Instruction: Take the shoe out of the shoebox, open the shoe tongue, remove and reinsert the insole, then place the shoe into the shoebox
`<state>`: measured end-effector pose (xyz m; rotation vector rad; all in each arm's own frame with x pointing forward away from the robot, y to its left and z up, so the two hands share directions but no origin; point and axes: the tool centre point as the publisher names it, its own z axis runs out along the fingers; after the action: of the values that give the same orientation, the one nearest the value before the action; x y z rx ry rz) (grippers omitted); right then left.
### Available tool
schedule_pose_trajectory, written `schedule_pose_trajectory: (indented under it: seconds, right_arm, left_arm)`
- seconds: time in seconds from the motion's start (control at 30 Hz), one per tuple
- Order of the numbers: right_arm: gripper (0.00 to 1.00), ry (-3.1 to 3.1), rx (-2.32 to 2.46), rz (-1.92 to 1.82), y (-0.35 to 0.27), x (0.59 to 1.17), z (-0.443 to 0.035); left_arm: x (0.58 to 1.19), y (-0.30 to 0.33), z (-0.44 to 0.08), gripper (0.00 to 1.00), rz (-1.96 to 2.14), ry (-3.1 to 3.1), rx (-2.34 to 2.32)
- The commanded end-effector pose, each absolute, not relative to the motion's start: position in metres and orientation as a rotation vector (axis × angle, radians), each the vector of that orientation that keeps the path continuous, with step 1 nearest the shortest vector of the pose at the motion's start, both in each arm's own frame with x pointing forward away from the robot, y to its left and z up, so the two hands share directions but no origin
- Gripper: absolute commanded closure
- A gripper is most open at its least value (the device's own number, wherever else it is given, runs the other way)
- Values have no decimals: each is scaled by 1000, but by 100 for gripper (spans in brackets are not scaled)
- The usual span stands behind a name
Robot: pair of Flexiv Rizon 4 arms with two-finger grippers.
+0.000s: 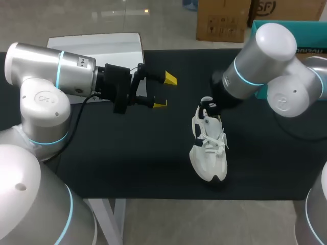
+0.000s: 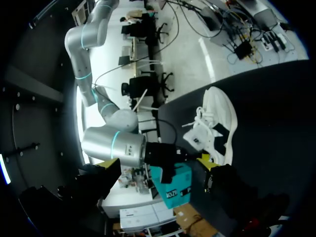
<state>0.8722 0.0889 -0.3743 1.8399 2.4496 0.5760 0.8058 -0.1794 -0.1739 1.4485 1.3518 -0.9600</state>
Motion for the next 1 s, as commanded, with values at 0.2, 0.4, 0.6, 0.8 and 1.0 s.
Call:
schedule_pose_trajectory:
  seconds: [0.2, 0.4, 0.6, 0.8, 1.0]
  right_arm:
    - [100, 2513, 1857, 557, 103, 869, -418]
    - [100, 2520, 1838, 562, 105, 871, -411]
    - [100, 2482, 1801, 604, 101, 878, -384]
    - [100, 2468, 1784, 618, 99, 885, -380]
    - [100, 2491, 1807, 570, 97, 878, -403]
  left_arm:
    - [806, -180, -174, 0, -957, 1354, 1452]
    - [806, -180, -174, 0, -957, 1354, 1452]
    - [806, -180, -174, 0, -957, 1354, 1452]
    - [806, -180, -174, 0, -957, 1354, 1452]
    - [806, -180, -174, 0, -957, 1354, 1452]
